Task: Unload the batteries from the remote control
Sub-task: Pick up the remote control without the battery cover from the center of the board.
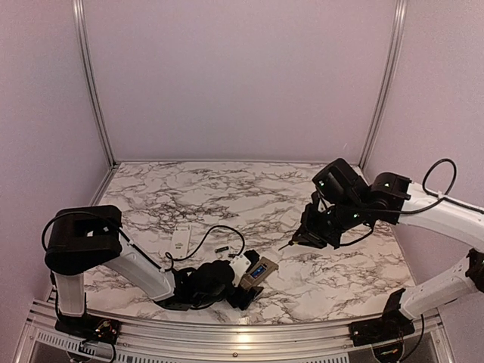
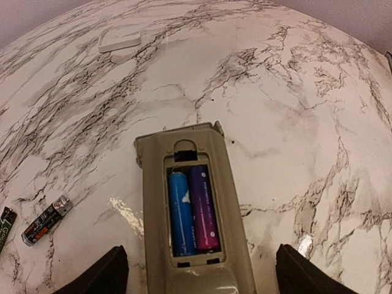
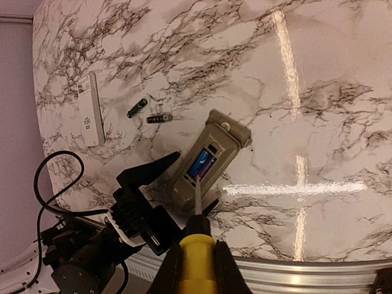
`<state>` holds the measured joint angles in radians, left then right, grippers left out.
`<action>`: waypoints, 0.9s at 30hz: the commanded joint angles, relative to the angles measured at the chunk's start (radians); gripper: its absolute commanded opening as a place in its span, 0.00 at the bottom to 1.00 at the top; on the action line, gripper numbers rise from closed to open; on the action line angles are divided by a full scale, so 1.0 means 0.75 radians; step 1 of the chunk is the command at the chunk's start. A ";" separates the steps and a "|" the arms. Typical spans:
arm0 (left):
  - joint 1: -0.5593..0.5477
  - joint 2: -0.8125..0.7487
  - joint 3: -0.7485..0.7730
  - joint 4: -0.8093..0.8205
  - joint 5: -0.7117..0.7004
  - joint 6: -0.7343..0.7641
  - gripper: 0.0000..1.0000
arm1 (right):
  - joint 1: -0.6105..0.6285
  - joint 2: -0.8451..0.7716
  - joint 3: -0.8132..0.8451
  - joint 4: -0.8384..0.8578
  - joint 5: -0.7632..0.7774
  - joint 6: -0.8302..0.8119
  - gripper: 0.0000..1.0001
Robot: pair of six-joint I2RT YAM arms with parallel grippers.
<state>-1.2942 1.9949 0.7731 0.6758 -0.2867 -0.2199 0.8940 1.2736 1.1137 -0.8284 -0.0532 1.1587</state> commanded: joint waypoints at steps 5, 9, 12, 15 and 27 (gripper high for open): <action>-0.006 0.115 0.022 -0.034 -0.151 -0.110 0.51 | 0.002 -0.327 -0.184 -0.050 0.033 0.026 0.00; -0.035 0.031 0.007 -0.066 -0.223 0.002 0.19 | -0.004 -0.415 -0.254 -0.014 -0.021 -0.018 0.00; -0.064 -0.118 0.023 -0.143 -0.270 0.213 0.10 | -0.007 -0.433 -0.236 0.081 -0.067 -0.214 0.00; -0.065 -0.285 0.041 -0.250 -0.215 0.451 0.08 | -0.006 -0.434 -0.201 0.200 -0.167 -0.527 0.00; 0.063 -0.881 -0.063 -0.587 0.143 0.916 0.06 | -0.006 -0.245 0.152 0.211 -0.477 -1.372 0.00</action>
<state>-1.2804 1.4025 0.7647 0.3538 -0.2588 0.3141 0.8928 1.0592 1.1400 -0.7071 -0.3187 0.3576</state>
